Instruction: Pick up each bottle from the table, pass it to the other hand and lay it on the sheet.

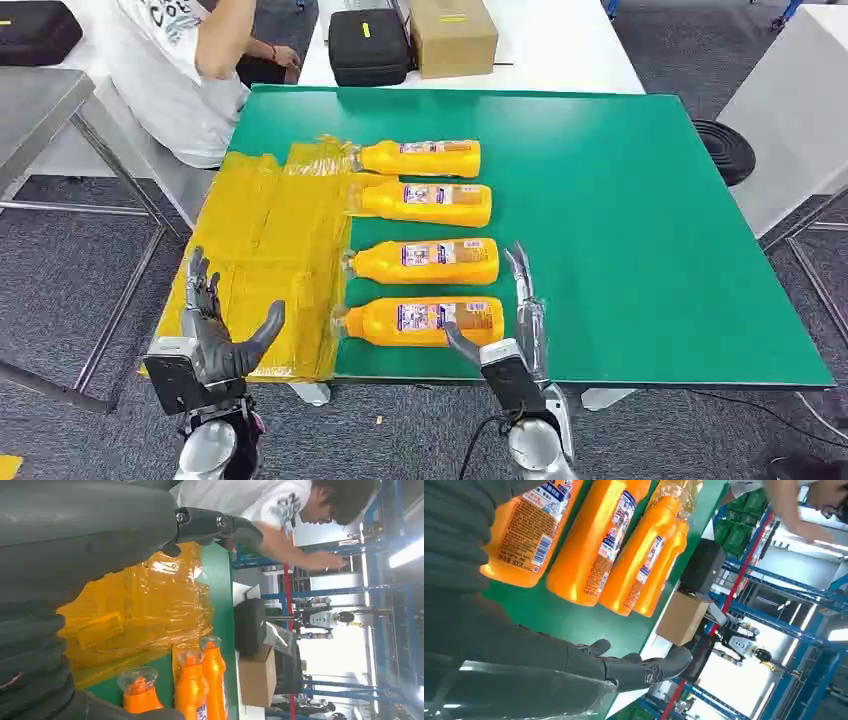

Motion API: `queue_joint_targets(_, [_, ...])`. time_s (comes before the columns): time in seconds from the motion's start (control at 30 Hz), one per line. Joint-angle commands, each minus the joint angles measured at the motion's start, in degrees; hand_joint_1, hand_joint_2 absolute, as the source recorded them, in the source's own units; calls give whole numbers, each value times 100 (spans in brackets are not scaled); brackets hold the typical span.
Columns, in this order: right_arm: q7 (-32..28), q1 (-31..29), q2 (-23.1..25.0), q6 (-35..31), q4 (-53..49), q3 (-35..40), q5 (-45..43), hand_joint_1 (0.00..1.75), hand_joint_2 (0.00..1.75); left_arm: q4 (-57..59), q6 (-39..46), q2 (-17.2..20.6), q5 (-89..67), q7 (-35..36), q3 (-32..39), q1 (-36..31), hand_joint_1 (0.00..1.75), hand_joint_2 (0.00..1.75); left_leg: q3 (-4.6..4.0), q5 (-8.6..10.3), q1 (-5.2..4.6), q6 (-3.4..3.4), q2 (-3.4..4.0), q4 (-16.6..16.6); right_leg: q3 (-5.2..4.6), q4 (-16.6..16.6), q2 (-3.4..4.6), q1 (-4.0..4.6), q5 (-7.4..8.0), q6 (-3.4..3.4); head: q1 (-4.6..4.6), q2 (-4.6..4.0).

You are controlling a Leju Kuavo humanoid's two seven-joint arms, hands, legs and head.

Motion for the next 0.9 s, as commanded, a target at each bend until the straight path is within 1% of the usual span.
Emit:
queue_joint_targets(0.03, [23,-76,-71,10,170,-68,20,0,175,181,30,111,-14,16,-67,-28,0,175,27,-9,-1,0,3,-6,27,-7,-3,2,-9,-9,0,0])
queue_joint_targets(0.1, [52,-81,-76,50,175,-61,62,0,175,171,40,104,0,14,-37,-11,0,175,53,-22,1,0,5,-5,54,-8,-4,6,-21,-17,0,0])
queue_joint_targets(0.13, [56,-82,-75,55,180,-59,69,0,175,168,41,106,5,13,-28,-5,0,175,32,-12,0,0,3,-5,33,-6,-3,3,-12,-11,0,0])
queue_joint_targets(0.17, [67,-87,-76,65,187,-54,85,0,175,167,44,103,4,13,-22,0,0,175,50,-21,2,0,5,-4,52,-8,-4,6,-19,-16,0,0])
queue_joint_targets(0.2, [82,-91,-80,72,195,-49,106,0,175,163,47,97,8,12,-15,7,0,175,26,-10,1,0,4,-5,27,-7,-2,3,-8,-10,0,0])
queue_joint_targets(0.27, [142,-87,-89,78,191,-50,174,0,175,154,55,86,14,9,-5,20,0,175,57,-25,3,0,8,-3,59,-8,-2,7,-22,-17,0,0])
queue_joint_targets(0.3, [234,-95,-112,85,205,-40,269,0,175,151,60,81,16,8,-1,28,0,175,32,-12,0,0,2,-5,33,-6,-4,3,-12,-11,0,0])
queue_joint_targets(0.33, [351,-95,-124,107,191,-38,360,0,175,146,70,70,16,8,8,39,0,175,45,-18,0,0,4,-5,46,-7,-4,4,-17,-14,0,0])
queue_joint_targets(0.37, [449,-95,-145,163,171,-30,428,0,175,154,71,66,16,7,8,39,0,175,25,-10,2,0,3,-3,27,-7,-3,4,-8,-10,0,0])
queue_joint_targets(0.4, [449,-95,-145,163,171,-30,428,0,175,154,71,66,16,7,8,39,0,175,43,-18,1,1,5,-4,45,-7,-4,5,-16,-14,0,0])
queue_joint_targets(0.43, [692,-119,-213,263,176,24,642,0,175,181,76,69,17,7,2,25,0,175,55,-23,1,1,4,-4,57,-8,-6,6,-21,-17,0,0])
queue_joint_targets(0.47, [807,-131,-249,320,165,56,750,0,175,198,77,72,17,7,-1,16,0,175,39,-16,1,1,2,-3,41,-6,-6,5,-15,-13,0,0])
queue_joint_targets(0.5, [929,-144,-288,403,148,88,838,0,175,217,74,75,17,4,-4,6,0,175,51,-21,1,1,2,-2,53,-6,-8,6,-20,-17,0,0])
queue_joint_targets(0.53, [966,-142,-295,428,98,80,851,0,175,242,68,75,19,1,-8,-7,0,175,36,-14,1,1,2,-3,38,-7,-5,5,-13,-12,0,0])
queue_joint_targets(0.57, [1133,-163,-367,481,47,134,1091,0,175,261,66,65,22,-1,1,-16,0,175,54,-22,1,1,2,-3,57,-8,-7,6,-21,-16,0,0])
queue_joint_targets(0.6, [1207,-170,-406,509,21,159,1184,0,175,269,67,57,22,-1,5,-11,0,175,30,-11,0,1,4,-4,31,-8,-3,4,-9,-10,0,0])
queue_joint_targets(0.63, [1370,-166,-523,578,-70,238,1398,0,175,285,28,29,20,-17,15,17,0,175,47,-19,0,1,3,-3,49,-7,-6,4,-18,-15,0,0])
queue_joint_targets(0.67, [1485,-142,-619,609,-158,284,1531,0,175,298,-5,2,12,-34,22,42,0,175,19,-7,-1,1,1,-4,21,-6,-4,2,-6,-8,0,0])
queue_joint_targets(0.7, [1703,-144,-763,731,-240,390,1743,0,175,339,-58,-32,-2,-52,35,25,0,175,41,-17,-1,2,1,-3,44,-8,-7,3,-16,-12,0,0])
queue_joint_targets(0.73, [1703,-144,-763,731,-240,390,1743,0,175,339,-58,-32,-2,-52,35,25,0,175,23,-9,0,2,2,-3,25,-6,-4,2,-8,-8,-2,0])
queue_joint_targets(0.8, [1982,-314,-914,959,-236,531,1944,0,175,431,-108,-91,-21,-53,61,-86,0,175,52,-23,0,3,3,-2,57,-9,-7,4,-21,-14,0,0])
queue_joint_targets(0.83, [1999,-357,-916,973,-213,541,1945,0,175,449,-115,-100,-23,-50,67,-111,0,175,31,-12,-1,3,1,-3,35,-7,-6,2,-11,-9,0,0])
queue_joint_targets(0.87, [2009,-397,-915,980,-177,549,1944,0,175,467,-122,-108,-26,-47,76,-133,0,175,49,-21,-1,3,3,-1,53,-7,-6,4,-19,-13,0,0])
queue_joint_targets(0.9, [2009,-397,-915,980,-177,549,1944,0,175,467,-122,-108,-26,-47,76,-133,0,175,31,-13,-1,2,6,-1,34,-6,-2,3,-10,-10,0,0])
